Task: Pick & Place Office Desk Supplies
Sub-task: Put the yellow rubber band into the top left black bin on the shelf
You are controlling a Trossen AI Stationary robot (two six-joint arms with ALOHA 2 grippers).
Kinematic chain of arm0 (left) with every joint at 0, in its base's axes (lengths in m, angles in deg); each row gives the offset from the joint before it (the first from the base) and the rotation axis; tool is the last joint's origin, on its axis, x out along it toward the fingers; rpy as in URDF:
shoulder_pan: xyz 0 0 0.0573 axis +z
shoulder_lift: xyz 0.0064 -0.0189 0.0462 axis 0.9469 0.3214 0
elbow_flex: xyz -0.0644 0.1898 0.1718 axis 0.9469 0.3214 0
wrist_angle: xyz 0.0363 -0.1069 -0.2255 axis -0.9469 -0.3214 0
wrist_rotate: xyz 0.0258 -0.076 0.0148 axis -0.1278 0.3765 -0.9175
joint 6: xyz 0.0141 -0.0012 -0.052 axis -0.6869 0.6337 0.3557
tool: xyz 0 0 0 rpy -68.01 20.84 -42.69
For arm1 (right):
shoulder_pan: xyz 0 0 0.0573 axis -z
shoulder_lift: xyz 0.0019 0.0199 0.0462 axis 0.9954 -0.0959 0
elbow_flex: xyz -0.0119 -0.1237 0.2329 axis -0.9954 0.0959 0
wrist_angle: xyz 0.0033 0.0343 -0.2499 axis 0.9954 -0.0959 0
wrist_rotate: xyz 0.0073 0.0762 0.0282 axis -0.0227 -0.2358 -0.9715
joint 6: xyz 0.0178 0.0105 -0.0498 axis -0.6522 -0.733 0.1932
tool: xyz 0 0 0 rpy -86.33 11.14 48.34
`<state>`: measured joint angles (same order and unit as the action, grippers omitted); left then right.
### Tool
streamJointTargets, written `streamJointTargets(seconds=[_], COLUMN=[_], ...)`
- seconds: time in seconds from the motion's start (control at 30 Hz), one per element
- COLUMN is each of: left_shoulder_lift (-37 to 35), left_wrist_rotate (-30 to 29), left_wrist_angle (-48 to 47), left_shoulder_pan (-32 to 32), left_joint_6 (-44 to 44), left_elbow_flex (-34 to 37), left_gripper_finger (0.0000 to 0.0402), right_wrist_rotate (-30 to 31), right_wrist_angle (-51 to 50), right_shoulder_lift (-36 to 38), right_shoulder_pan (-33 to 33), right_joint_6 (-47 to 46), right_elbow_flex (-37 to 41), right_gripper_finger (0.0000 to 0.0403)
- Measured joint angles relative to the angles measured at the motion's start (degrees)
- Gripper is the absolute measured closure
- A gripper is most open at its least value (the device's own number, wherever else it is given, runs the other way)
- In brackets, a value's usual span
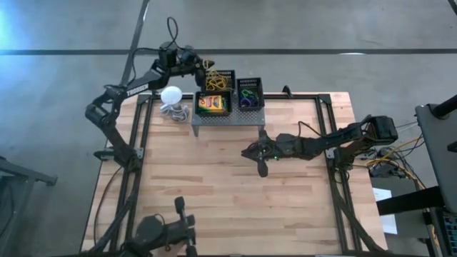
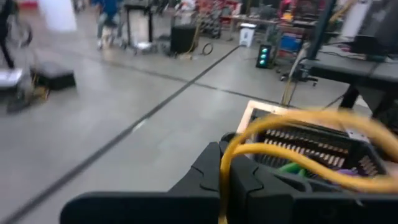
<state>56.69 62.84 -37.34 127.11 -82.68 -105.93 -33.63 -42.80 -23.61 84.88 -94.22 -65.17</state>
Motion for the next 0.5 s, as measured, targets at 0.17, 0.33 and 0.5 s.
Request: streamJointTargets(seconds=[0.17,0.33,0.5], left_shoulder_lift=[1.5,1.7,1.7], left_wrist_rotate=[-2.5,-3.3,-3.3], left_wrist_angle=[-0.9,-1.5,-9.1], left_shoulder_pan=[-0.1,-0.3,-1.4], left_joint_6=[3.4,3.6,0.1], left_elbow_flex=[0.0,-0.1,-1.5], left_gripper_finger=[0.0400,0.0380,0.0331], right_wrist_rotate=[0.0,0.0,0.0], right_wrist_angle=[0.0,0.0,0.0], right_shoulder_lift=[0.0,0.0,0.0], right_shoulder_pan=[0.0,0.0,0.0], right_joint_6=[0.0,0.3,0.5], right_elbow_flex=[0.0,0.0,0.0], right_gripper_finger=[0.0351,0.0351,0.0351])
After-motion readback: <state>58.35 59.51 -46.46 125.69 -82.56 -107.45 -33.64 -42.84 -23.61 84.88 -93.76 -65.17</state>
